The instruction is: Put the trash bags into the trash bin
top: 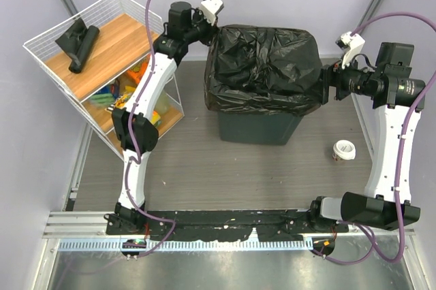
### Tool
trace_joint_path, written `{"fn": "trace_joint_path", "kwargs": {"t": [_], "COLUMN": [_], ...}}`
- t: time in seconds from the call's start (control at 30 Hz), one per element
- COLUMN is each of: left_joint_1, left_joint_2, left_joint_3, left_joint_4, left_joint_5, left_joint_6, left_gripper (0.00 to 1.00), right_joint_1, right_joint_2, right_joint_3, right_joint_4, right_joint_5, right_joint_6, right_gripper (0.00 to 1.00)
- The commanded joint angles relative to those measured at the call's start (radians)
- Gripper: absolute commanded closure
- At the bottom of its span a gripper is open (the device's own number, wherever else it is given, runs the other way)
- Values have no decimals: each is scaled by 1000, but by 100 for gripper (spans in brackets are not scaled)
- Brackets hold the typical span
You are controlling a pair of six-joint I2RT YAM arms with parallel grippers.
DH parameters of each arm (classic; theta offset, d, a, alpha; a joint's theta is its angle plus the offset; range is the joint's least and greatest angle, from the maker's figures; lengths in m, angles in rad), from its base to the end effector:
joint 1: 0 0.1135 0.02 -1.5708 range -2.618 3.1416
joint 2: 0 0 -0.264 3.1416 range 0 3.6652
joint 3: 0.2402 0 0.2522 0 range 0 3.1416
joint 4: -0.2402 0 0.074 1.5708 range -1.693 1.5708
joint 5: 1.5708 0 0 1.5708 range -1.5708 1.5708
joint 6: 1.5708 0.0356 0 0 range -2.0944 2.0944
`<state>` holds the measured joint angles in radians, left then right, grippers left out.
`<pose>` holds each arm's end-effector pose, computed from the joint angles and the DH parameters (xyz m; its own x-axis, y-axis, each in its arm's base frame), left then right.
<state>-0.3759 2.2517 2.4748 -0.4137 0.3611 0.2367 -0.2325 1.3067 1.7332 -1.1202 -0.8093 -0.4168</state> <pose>0.4764 -0.2016 0.4110 -0.0151 0.2418 -0.9702 0.6889 0.7058 0.1652 0.2249 -0.0268 0.4613 -0.4140 -0.1890 -0.8904 -0.6017 0.7909 0.1119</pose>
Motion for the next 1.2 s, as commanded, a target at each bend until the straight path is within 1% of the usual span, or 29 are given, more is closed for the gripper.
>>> {"fn": "trace_joint_path", "kwargs": {"t": [0.0, 0.2, 0.33, 0.37, 0.4, 0.43, 0.47, 0.53, 0.6, 0.63, 0.73, 0.83, 1.17], "left_joint_1": [32, 32, 32, 32, 34, 32, 31, 32, 32, 32, 32, 34, 34], "left_joint_2": [-46, -83, -101, -106, -107, -110, -115, -124, -132, -132, -127, -139, -259], "left_joint_3": [-63, -131, -143, -130, -120, -105, -97, -94, -90, -86, -60, -48, -77], "left_joint_4": [9, 0, -5, -11, -19, -30, -37, -43, -50, -54, -66, -68, -97], "left_joint_5": [-13, -92, -125, -129, -136, -137, -142, -151, -160, -162, -174, -186, -166], "left_joint_6": [96, 208, 242, 243, 242, 248, 254, 268, 274, 276, 268, 265, 227], "left_gripper": [100, 100, 100, 96, 88, 84, 76, 50, 33, 28, 18, 13, 9], "right_joint_1": [-4, -4, -4, -4, -5, -4, -5, -4, -5, -4, -5, -4, -5], "right_joint_2": [-34, -55, -54, -53, -52, -50, -50, -53, -57, -57, -57, -55, -52], "right_joint_3": [28, 16, 26, 29, 31, 34, 35, 37, 40, 42, 55, 75, 92], "right_joint_4": [-78, -109, -110, -110, -112, -112, -112, -112, -112, -112, -113, -121, -124], "right_joint_5": [12, 18, 32, 32, 33, 33, 35, 38, 36, 36, 30, 27, 22], "right_joint_6": [-108, -137, -139, -137, -137, -135, -134, -134, -132, -131, -125, -120, -116], "right_gripper": [13, 13, 13, 13, 13, 13, 13, 13, 13, 13, 13, 13, 13]}}
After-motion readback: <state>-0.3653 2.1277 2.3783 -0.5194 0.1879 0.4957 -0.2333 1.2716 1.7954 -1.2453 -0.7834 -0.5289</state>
